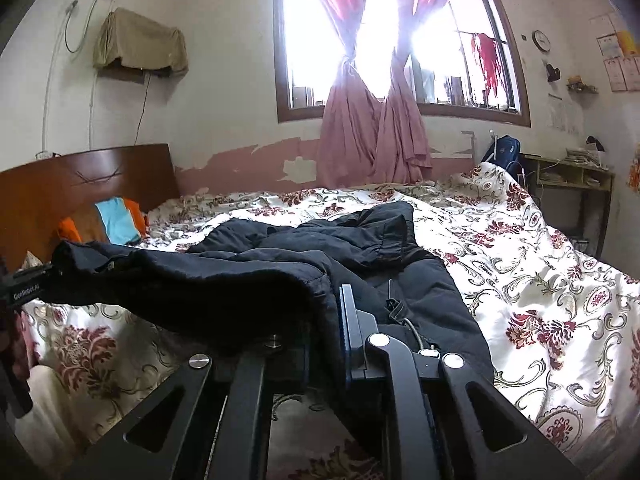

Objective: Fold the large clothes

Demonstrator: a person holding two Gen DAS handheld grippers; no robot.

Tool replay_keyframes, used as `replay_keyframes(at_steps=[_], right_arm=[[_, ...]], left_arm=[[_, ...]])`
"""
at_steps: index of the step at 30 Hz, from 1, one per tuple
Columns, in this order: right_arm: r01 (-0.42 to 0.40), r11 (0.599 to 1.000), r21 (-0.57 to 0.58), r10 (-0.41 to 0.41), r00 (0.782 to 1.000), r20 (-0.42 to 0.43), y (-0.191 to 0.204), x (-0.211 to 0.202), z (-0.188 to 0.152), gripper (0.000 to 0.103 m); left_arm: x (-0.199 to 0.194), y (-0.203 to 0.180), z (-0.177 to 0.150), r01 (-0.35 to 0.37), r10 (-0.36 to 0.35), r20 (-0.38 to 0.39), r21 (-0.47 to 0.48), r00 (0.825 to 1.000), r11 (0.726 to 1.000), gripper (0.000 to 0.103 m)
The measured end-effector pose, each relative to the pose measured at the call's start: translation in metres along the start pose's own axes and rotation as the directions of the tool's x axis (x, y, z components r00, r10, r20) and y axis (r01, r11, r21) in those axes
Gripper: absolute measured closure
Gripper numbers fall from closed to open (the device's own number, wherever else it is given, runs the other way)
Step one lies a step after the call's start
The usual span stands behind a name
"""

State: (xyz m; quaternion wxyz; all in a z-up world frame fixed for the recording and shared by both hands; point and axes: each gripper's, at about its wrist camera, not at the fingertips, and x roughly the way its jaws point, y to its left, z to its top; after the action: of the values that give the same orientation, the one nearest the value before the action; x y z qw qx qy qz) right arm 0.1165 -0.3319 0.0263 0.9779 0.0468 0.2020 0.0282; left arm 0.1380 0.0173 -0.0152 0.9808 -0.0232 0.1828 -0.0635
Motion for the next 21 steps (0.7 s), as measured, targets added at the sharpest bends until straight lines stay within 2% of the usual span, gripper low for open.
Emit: replay_keyframes(at_steps=[7,16,21], right_arm=[[-0.013,0.999,-0.029,0.015,0.999,0.052,0.002,-0.024,0.003,0.094],[-0.048,0.993,-0.107,0.064,0.987,0.149,0.018,-0.085,0.004,0.095],[-0.071,0.986,-0.15,0.1,0.975,0.198,0.026,-0.116,0.018,0.095]], left_arm=[[-0.029,-0.001,-0.004,0.022,-0.021,0.07,-0.009,0.997,1.0,0.095],[-0.089,0.001,0.0,0.035,-0.035,0.111,0.001,0.993,0.999,0.095],[-0.12,0.002,0.012,0.034,-0.035,0.151,0.009,0.988,0.999,0.095]])
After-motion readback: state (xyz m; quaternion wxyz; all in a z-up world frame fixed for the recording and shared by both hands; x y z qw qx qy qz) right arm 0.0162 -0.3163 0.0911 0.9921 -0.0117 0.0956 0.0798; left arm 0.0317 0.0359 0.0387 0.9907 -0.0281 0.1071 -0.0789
